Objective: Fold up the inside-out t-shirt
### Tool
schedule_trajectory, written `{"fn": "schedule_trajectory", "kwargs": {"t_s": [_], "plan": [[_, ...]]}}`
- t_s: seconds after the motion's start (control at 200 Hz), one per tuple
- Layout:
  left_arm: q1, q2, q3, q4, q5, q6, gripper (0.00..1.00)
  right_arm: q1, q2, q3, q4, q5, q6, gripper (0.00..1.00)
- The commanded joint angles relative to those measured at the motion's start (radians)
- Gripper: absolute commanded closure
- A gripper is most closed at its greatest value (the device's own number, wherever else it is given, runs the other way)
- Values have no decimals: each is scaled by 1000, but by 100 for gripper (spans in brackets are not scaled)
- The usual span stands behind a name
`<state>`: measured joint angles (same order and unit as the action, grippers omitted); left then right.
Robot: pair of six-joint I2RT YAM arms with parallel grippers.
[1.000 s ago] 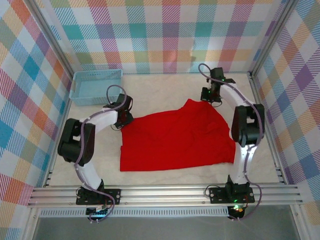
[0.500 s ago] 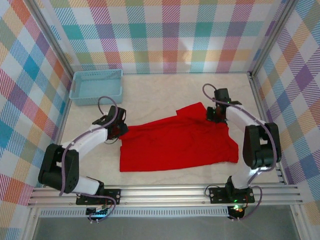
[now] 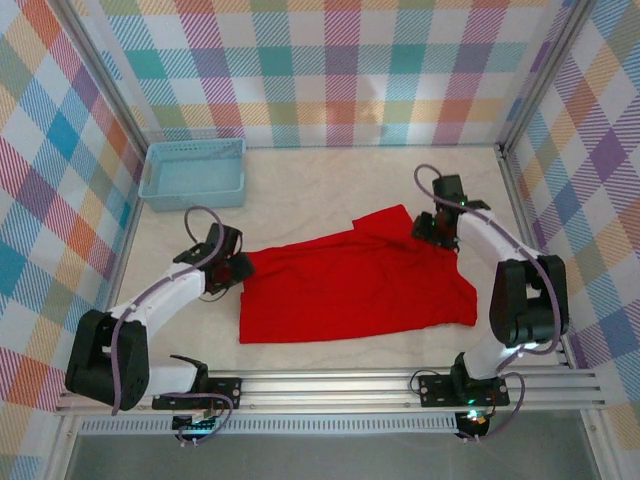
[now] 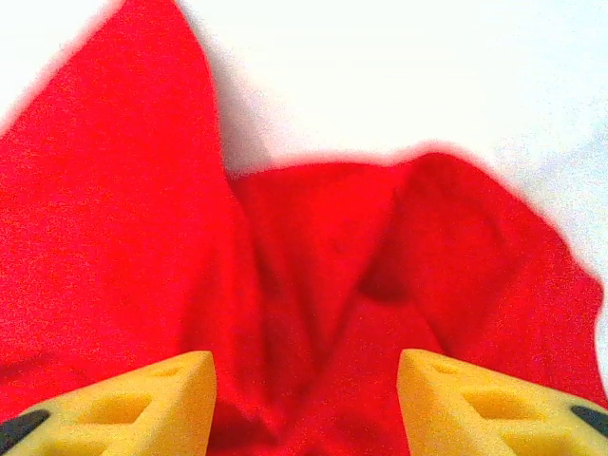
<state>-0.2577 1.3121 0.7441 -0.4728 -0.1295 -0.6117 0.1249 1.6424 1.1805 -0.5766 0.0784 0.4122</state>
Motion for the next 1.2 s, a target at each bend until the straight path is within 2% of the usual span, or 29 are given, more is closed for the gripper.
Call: {"fn": "schedule_trajectory", "kwargs": {"t_s": [0.0,0.07,0.22,0.385,0.51,0.85,0.925,1.005,1.09,1.195], "plan": [[35,70,93,-6,44,38,27,-25,103,140,-22,-39,26,44],[35,119,122,-1,54,42,26,-26,201,228,-39,-38,13,44],[35,216,158,10,65,53,24,-25,374,387,-37,-117,-48,43],[37,295,179,20,52,64,24,-3,482,483,-23,-169,-104,43],[37,340,196,28,40,72,26,23,555,556,-53,-147,-141,43],[37,419,225,47,64,84,41,61,734,746,-216,-38,-137,45],[37,422,229,48,69,85,46,66,745,762,-235,-22,-133,51],[37,420,228,52,72,83,53,66,742,764,-238,-24,-130,72],[37,411,233,53,78,88,59,67,721,758,-229,-15,-128,88],[36,396,241,48,70,92,65,67,677,751,-213,17,-131,100]]}}
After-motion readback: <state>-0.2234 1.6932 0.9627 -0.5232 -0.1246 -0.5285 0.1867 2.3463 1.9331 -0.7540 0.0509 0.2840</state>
